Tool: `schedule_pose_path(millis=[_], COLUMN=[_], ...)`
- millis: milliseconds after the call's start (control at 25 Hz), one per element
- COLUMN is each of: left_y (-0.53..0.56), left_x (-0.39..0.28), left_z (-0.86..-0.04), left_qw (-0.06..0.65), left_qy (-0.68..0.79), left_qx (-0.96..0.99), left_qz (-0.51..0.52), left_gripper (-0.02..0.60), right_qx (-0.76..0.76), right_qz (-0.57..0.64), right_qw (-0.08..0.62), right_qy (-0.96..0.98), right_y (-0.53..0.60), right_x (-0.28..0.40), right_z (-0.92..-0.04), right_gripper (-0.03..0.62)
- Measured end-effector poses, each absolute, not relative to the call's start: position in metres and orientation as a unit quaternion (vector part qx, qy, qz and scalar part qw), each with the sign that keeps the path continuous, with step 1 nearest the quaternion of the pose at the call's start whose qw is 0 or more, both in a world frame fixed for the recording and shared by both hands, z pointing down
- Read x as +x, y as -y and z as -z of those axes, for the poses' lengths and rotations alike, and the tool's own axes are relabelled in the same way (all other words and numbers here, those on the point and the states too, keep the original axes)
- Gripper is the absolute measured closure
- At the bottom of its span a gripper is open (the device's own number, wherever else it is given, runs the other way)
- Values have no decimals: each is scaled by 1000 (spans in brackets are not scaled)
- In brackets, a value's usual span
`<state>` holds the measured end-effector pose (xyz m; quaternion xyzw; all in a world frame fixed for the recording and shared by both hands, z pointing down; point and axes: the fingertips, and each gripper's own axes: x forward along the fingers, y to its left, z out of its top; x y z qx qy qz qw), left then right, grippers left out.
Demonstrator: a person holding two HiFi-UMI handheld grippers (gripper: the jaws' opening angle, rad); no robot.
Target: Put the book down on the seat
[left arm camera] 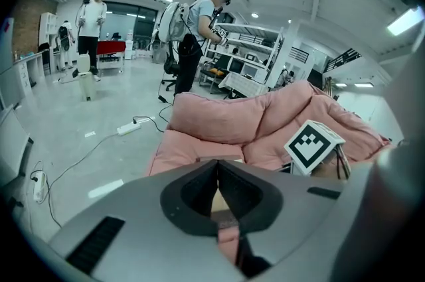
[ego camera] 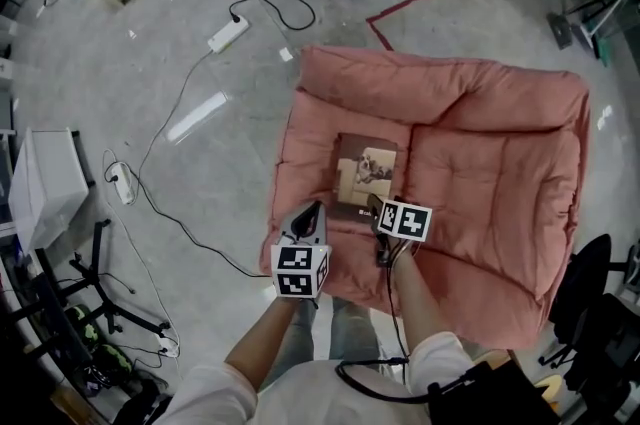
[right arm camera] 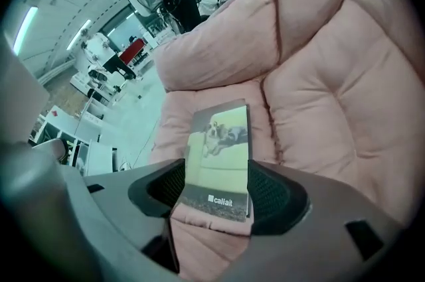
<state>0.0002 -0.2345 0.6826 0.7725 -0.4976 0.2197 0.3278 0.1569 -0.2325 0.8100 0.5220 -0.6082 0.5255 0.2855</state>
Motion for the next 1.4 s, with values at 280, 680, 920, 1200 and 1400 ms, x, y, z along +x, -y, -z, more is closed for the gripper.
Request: schedule_pose_path(millis=[280,680,920,1200,1400], left_y=[204,149,117,94,84], left_x=[-5,-16,-17,0,12], left_z=[-646,-579,-538,-513,-499], left_qw=[315,277,265,248,238], left_qy=[484,439,409,387,391], left_qx=[788,826,849,865,868], left_qz=[-213,-218,-204,-201,-194], left_gripper=[571,572,572,572,572], right_qx=[539,586,623,650,647], right_qz=[-504,-442,-426,-420,-407], right_qw=[270,240,207,176,172], right_qy=[619,635,622,609,622], right_y=[207,157,123,81,61], right_x=[145,132,127,128,130], right_z=[-754,-652,-609,-581,-567], right_gripper=[322,364,449,539,540])
